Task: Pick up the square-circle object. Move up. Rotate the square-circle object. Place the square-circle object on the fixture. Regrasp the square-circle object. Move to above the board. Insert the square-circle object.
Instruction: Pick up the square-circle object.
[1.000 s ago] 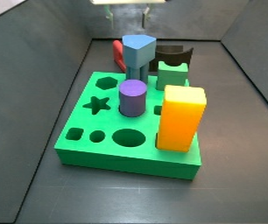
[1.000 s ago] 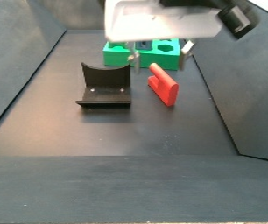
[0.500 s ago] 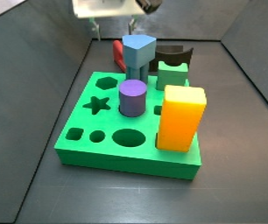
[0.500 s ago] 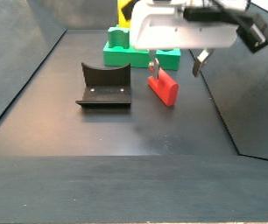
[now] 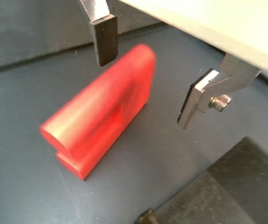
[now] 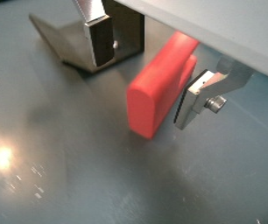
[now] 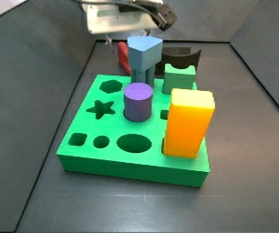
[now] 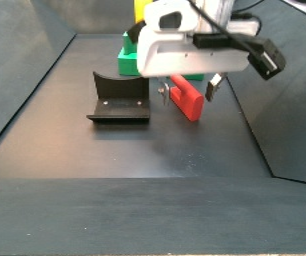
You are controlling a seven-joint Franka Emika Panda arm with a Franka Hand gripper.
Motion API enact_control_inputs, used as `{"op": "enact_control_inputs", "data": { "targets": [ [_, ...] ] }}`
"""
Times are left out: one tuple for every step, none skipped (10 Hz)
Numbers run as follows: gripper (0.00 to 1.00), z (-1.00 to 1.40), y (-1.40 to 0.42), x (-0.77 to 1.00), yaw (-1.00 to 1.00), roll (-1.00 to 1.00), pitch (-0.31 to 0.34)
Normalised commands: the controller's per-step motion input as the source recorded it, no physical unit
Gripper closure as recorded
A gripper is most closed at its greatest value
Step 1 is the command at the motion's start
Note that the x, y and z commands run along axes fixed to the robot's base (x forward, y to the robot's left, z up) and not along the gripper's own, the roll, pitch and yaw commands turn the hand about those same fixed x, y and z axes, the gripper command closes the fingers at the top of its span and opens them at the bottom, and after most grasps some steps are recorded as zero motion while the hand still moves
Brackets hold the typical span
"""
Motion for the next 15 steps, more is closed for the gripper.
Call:
{"op": "enact_control_inputs", "data": {
  "targets": [
    [0.0, -0.06, 0.0, -0.17, 0.24, -0.01, -0.1],
    [0.0, 0.04, 0.0, -0.08, 0.11, -0.07, -0.074],
    [0.0, -0.05, -0.05, -0.12, 0.07, 0.0, -0.09],
    [0.0, -0.04, -0.09, -0.09, 0.04, 0.0, -0.084],
    [0.0, -0.07, -0.14, -0.09, 0.02, 0.04, -0.07],
    [0.0, 0.0, 0.0, -0.06, 0.0, 0.0, -0.051],
    [1.0, 0.0, 0.0, 0.0, 0.0, 0.0, 0.0],
    [1.0, 0.0, -0.12, 0.01, 0.03, 0.08, 0.0],
    [1.0, -0.01, -0.01, 0.0, 0.0, 0.0, 0.0],
    [1.0, 0.0, 0.0, 0.11, 0.0, 0.0, 0.033],
    [1.0, 0.0, 0.0, 0.0, 0.0, 0.0, 0.0],
    [1.0, 0.0, 0.0, 0.0, 0.0, 0.0, 0.0],
    [1.0, 0.0, 0.0, 0.0, 0.0, 0.0, 0.0],
    [1.0, 0.0, 0.0, 0.0, 0.0, 0.0, 0.0],
    [1.0, 0.0, 0.0, 0.0, 0.0, 0.0, 0.0]
  ]
}}
